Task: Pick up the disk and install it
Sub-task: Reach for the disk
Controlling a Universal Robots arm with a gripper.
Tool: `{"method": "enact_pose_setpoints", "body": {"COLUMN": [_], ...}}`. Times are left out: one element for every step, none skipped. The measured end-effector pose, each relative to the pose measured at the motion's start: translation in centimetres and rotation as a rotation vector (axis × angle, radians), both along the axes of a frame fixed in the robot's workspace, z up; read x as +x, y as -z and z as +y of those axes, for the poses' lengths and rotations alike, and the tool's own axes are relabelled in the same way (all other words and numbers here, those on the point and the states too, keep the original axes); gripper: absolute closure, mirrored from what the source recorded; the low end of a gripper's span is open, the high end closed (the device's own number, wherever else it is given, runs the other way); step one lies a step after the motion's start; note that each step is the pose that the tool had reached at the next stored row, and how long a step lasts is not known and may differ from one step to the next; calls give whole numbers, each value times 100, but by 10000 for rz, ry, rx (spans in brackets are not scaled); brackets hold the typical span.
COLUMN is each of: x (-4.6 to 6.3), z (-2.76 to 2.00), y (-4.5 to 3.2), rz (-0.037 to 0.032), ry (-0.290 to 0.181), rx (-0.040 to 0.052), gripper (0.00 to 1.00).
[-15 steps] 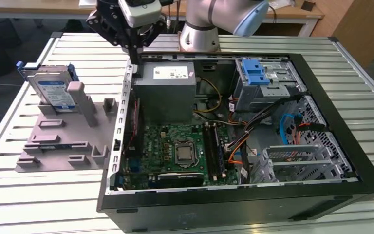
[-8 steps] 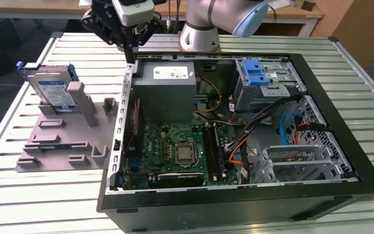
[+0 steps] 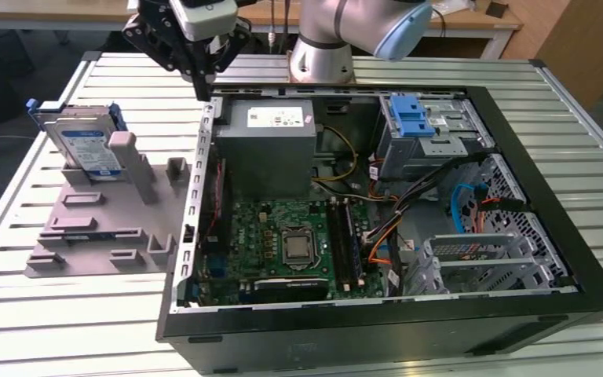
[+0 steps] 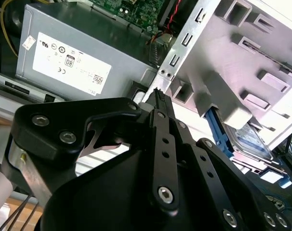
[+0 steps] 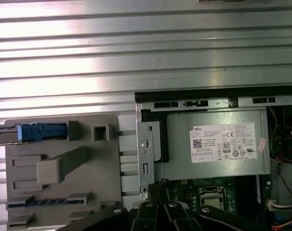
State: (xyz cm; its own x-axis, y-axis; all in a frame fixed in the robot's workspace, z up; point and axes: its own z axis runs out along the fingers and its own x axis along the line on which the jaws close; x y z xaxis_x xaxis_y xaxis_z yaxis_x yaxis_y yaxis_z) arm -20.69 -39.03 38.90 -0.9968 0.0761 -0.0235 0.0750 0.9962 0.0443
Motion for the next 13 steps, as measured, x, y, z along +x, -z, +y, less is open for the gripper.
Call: {"method": "enact_pose_setpoints", "body": {"x": [-12,-24,-36,-49,-61,-74,-87,-99,-111,-122,-134,-145,-157], "z": [4,7,11,15,19,24,29,33,37,41,45,50,54], "y": [0,1,2,2,3,4,4,5,6,6,7,8,9], "rz": [0,0,0,0,0,0,0,0,0,0,0,0,0], "ry": [0,0,1,1,2,1,2,2,1,1,0,1,0], "rx": [0,0,0,0,0,0,0,0,0,0,0,0,0], "gripper": [89,89,89,89,89,89,89,89,89,89,89,89,89]}}
